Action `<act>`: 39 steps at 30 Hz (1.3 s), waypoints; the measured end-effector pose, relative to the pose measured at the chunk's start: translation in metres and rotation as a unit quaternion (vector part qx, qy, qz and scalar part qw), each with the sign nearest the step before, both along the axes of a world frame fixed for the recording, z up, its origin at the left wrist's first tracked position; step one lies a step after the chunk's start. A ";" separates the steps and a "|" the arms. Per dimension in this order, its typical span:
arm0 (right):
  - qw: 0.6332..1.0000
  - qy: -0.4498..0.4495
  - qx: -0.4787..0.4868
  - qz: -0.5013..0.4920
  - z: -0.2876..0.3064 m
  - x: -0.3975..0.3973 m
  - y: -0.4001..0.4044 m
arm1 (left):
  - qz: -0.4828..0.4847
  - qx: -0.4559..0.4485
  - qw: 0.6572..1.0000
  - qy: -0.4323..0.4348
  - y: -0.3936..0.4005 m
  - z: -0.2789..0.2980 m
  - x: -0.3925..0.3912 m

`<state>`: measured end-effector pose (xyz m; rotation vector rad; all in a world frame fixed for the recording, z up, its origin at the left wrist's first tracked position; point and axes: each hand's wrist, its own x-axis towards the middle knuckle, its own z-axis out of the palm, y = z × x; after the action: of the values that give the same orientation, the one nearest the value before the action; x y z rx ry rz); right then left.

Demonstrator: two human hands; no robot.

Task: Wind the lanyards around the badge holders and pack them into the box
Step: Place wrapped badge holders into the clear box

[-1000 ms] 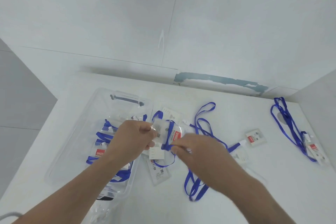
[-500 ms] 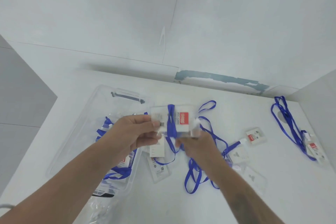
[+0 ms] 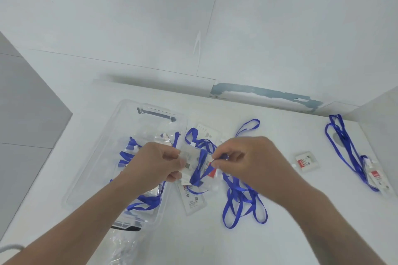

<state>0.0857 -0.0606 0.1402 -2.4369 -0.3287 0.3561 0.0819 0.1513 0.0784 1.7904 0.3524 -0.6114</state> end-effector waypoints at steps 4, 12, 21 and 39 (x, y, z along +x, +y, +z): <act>0.984 0.115 0.132 -0.016 0.008 0.019 -0.004 | -0.093 -0.059 0.993 0.030 0.008 0.012 -0.003; 0.846 0.301 0.397 -0.188 -0.040 0.012 0.013 | -0.052 -0.212 0.972 0.082 0.017 0.012 -0.008; 0.767 0.334 0.504 -0.214 -0.058 0.002 0.031 | 0.135 -0.213 0.958 0.138 0.013 0.000 -0.017; 0.965 0.243 -0.004 0.097 -0.055 0.034 0.095 | 0.090 -0.051 0.994 -0.031 0.061 -0.020 -0.035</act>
<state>0.1201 0.0347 0.0853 -2.2343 -0.3463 1.0175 0.0471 0.2128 0.0584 1.6558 0.4280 -0.4382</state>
